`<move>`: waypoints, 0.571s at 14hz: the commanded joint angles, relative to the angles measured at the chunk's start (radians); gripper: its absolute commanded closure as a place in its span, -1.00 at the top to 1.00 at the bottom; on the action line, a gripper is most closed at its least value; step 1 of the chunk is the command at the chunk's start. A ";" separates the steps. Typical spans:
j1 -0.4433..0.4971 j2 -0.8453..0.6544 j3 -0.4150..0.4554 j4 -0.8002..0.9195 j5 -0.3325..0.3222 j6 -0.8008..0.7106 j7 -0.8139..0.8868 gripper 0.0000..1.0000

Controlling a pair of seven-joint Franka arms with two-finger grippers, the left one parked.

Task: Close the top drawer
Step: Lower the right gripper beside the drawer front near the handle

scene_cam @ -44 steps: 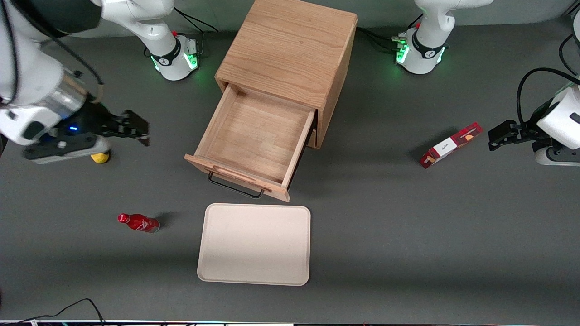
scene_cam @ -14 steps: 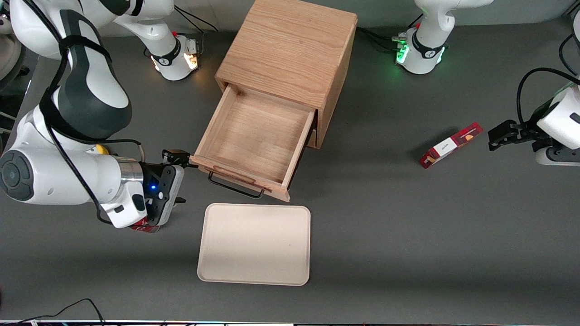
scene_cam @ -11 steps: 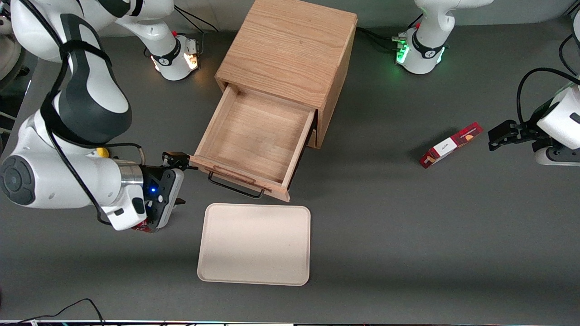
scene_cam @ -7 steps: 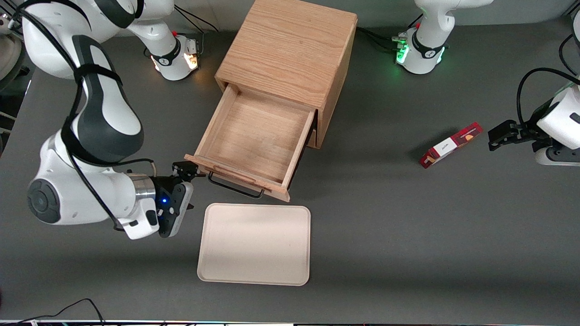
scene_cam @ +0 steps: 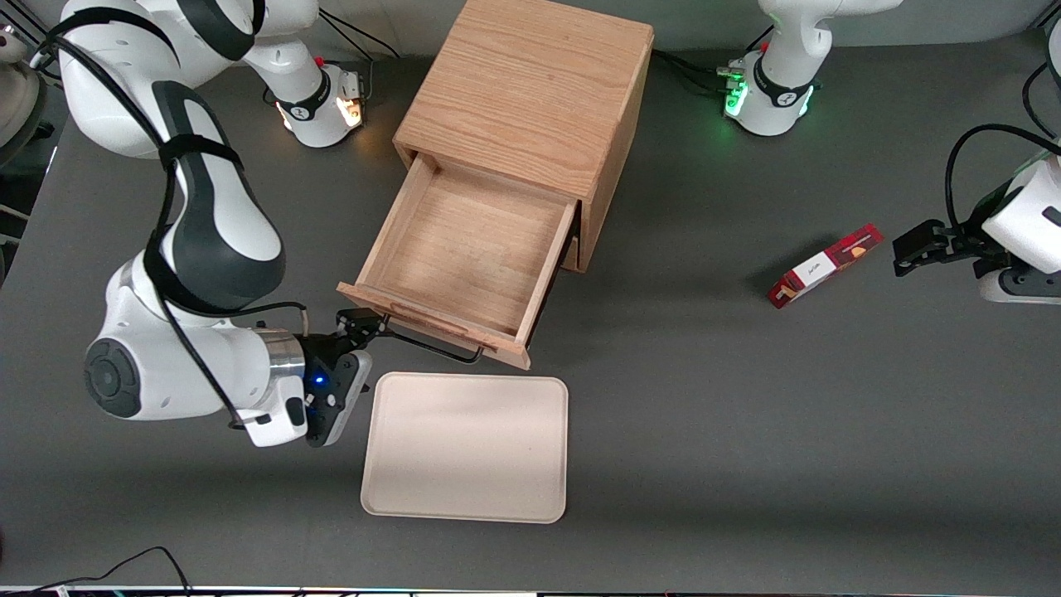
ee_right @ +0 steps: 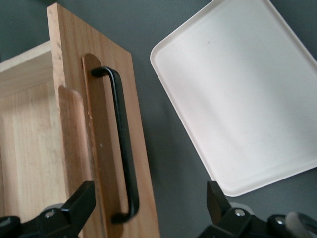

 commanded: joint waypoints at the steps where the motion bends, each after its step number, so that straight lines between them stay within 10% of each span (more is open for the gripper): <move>1: 0.022 0.042 -0.003 0.041 0.004 0.000 0.044 1.00; 8: 0.057 0.070 0.003 0.036 -0.065 0.031 0.045 1.00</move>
